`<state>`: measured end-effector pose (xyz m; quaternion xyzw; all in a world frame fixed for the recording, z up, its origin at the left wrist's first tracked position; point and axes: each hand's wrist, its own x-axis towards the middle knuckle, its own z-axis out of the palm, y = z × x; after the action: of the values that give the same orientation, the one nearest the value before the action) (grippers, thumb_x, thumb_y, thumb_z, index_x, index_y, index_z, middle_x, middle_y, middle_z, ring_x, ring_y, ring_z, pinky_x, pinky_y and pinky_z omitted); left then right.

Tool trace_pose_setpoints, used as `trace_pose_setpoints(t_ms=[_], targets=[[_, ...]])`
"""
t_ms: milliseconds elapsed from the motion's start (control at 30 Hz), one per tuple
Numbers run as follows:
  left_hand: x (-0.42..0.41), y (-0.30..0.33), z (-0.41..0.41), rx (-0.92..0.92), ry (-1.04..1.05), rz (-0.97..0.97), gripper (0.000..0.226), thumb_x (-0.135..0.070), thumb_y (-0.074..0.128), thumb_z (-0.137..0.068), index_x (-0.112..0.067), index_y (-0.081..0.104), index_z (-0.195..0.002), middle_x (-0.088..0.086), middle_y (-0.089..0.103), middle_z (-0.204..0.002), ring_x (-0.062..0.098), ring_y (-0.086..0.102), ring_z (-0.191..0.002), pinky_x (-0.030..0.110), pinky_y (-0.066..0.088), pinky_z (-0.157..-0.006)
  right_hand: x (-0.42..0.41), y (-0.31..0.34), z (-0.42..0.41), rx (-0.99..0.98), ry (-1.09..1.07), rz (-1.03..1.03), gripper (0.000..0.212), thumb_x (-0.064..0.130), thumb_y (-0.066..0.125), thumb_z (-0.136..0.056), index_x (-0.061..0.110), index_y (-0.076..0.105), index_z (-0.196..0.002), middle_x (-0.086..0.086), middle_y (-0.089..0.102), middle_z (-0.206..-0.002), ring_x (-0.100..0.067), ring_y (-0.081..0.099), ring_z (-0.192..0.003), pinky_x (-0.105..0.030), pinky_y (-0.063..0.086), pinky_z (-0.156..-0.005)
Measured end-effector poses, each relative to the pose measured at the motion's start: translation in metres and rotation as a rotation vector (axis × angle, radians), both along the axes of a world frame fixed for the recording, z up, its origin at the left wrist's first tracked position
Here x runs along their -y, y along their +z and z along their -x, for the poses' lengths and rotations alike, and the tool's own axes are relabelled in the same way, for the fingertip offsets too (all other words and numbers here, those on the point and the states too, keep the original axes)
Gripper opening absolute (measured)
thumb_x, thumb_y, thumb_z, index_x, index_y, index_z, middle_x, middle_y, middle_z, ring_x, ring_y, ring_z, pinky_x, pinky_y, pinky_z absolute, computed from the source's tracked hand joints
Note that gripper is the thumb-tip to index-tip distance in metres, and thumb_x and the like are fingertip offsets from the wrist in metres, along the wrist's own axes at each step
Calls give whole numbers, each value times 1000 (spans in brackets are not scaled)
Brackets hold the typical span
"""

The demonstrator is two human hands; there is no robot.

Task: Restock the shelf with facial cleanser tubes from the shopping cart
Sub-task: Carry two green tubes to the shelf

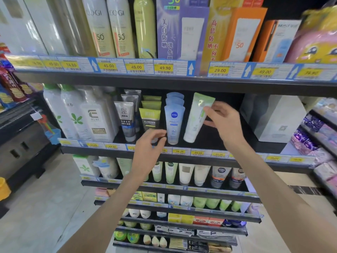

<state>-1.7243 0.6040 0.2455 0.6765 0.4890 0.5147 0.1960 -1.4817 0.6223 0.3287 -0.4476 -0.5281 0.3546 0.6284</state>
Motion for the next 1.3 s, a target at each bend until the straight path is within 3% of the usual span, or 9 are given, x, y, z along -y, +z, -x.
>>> trace_pose_setpoints(t_ms=[133,300,467,567,733,967,1300], targets=[[-7,-29,24,-343,112,-34,23,-30,68,-97,-24,69,-119,-10,64,-115,12,56,-114,41,47,-101,-22,-8,-18,94,-109,-6,19,12,69,-96,7,68,-114,0,74,-106,-12,72,-100,-32,63,-81],[-10,-46,28,-573,143,-148,29,-37,68,-96,-24,69,-122,-6,66,-114,18,55,-114,36,41,-103,-39,-39,-24,232,-107,54,14,11,67,-97,17,67,-110,2,72,-105,-15,70,-101,-41,62,-88],[-11,-55,30,-606,159,-210,32,-35,67,-98,-22,66,-127,-5,65,-116,20,55,-115,37,42,-105,-45,-50,-30,318,-93,70,20,15,70,-95,24,67,-113,7,72,-111,-11,68,-104,-39,59,-93],[-12,-58,28,-611,180,-239,32,-33,68,-97,-21,66,-127,-3,64,-115,21,55,-115,37,41,-105,-47,-53,-29,416,-43,135,25,17,73,-93,19,65,-116,9,70,-112,-5,67,-103,-32,58,-91],[-14,-65,28,-646,198,-313,36,-32,68,-97,-18,64,-130,0,64,-116,25,55,-116,39,42,-106,-54,-58,-28,474,-36,249,37,19,78,-89,16,59,-121,10,64,-111,1,63,-96,-15,47,-74],[-19,-72,28,-695,224,-352,35,-36,62,-101,-15,64,-129,3,64,-118,28,56,-116,39,40,-108,-80,-62,-22,477,13,251,38,12,77,-89,11,59,-122,7,65,-109,-12,67,-103,-29,62,-81],[-18,-72,27,-704,237,-333,34,-35,66,-99,-15,65,-127,4,64,-119,28,56,-117,44,42,-107,-132,-72,-9,496,-50,242,33,21,78,-89,16,62,-117,5,65,-112,-14,64,-106,-43,57,-97]])
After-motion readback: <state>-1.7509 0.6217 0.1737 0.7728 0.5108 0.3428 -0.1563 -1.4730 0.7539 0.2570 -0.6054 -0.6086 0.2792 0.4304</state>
